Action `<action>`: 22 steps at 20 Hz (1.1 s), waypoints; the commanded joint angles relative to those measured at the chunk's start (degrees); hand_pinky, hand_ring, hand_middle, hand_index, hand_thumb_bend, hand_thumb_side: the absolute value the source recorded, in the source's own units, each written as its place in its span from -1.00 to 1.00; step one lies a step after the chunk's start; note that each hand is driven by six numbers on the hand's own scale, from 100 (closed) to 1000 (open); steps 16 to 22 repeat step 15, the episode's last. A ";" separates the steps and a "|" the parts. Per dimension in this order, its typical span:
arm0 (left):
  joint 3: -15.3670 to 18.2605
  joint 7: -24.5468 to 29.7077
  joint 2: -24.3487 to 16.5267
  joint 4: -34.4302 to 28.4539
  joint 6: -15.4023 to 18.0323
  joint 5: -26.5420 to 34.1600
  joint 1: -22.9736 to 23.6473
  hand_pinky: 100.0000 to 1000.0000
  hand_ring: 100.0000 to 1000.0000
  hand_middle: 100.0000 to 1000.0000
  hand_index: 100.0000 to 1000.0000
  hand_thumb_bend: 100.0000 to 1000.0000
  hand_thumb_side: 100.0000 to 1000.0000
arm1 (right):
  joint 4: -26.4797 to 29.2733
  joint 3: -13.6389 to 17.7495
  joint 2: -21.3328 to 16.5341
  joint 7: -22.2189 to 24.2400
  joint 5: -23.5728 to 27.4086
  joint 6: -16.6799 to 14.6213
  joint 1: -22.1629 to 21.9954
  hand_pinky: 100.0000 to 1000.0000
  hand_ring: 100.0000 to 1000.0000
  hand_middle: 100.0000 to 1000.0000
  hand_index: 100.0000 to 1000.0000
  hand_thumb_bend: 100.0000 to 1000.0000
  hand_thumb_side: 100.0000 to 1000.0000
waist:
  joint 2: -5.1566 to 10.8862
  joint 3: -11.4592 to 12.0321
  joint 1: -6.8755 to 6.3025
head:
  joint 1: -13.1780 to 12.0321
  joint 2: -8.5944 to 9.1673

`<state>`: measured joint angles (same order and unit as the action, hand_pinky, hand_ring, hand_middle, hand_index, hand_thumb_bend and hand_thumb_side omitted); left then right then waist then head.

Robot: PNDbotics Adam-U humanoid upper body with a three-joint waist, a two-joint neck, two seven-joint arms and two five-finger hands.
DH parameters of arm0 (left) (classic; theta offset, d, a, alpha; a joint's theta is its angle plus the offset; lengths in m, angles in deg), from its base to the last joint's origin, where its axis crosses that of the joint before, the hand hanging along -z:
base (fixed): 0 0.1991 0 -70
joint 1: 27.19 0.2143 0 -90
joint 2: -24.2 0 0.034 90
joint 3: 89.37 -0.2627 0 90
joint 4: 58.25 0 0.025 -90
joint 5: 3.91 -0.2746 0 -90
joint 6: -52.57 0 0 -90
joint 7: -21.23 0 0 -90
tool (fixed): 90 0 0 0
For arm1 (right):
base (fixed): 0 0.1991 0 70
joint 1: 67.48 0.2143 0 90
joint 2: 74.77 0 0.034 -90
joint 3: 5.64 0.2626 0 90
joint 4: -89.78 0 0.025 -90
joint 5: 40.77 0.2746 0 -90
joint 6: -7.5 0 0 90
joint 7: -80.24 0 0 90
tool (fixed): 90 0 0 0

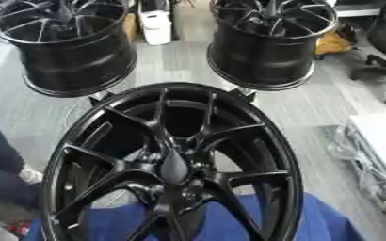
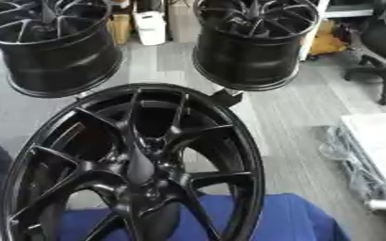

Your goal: Pull the pin out of the wheel hub.

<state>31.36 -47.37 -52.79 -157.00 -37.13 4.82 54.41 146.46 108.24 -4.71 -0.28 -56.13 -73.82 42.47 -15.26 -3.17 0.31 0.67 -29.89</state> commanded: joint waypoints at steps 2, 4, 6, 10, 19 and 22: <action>-1.23 1.28 -0.86 -0.89 -0.07 0.27 0.31 0.21 0.01 -0.11 0.32 -0.41 0.02 | -5.42 3.11 4.03 -3.76 2.74 3.53 -4.28 0.49 0.68 0.97 0.77 -1.00 1.00 | 2.00 1.32 0.60 | 2.08 -1.04; -1.68 1.79 -0.91 -0.79 -0.16 0.21 0.56 0.21 0.01 -0.11 0.32 -0.41 0.02 | -4.79 3.25 5.99 -5.59 3.58 2.96 -7.25 0.47 0.66 0.96 0.75 -1.00 1.00 | 2.47 2.07 0.81 | 2.71 -1.61; -2.02 2.16 -0.86 -0.71 -0.20 0.20 0.76 0.21 0.01 -0.11 0.32 -0.41 0.02 | -2.49 3.29 6.76 -7.36 4.78 1.50 -10.12 0.44 0.64 0.91 0.71 -1.00 0.94 | 2.88 2.72 0.86 | 3.27 -2.07; -2.64 2.80 -0.62 -0.53 -0.30 0.25 1.12 0.21 0.01 -0.11 0.32 -0.41 0.02 | 3.10 1.69 7.74 -10.90 7.80 -1.96 -13.01 0.32 0.45 0.64 0.61 -1.00 0.19 | 3.59 3.94 0.80 | 4.10 -2.77; -2.90 3.16 -0.31 -0.32 -0.22 0.32 1.21 0.21 0.02 -0.11 0.32 -0.42 0.02 | 10.81 -5.11 13.22 -15.65 8.07 -6.70 -8.42 0.23 0.35 0.52 0.55 -1.00 0.04 | 3.68 4.52 0.42 | 4.61 -2.85; -2.90 3.16 -0.31 -0.32 -0.22 0.32 1.21 0.21 0.02 -0.11 0.32 -0.42 0.02 | 10.81 -5.11 13.22 -15.65 8.07 -6.70 -8.42 0.23 0.35 0.52 0.55 -1.00 0.04 | 3.68 4.52 0.42 | 4.61 -2.85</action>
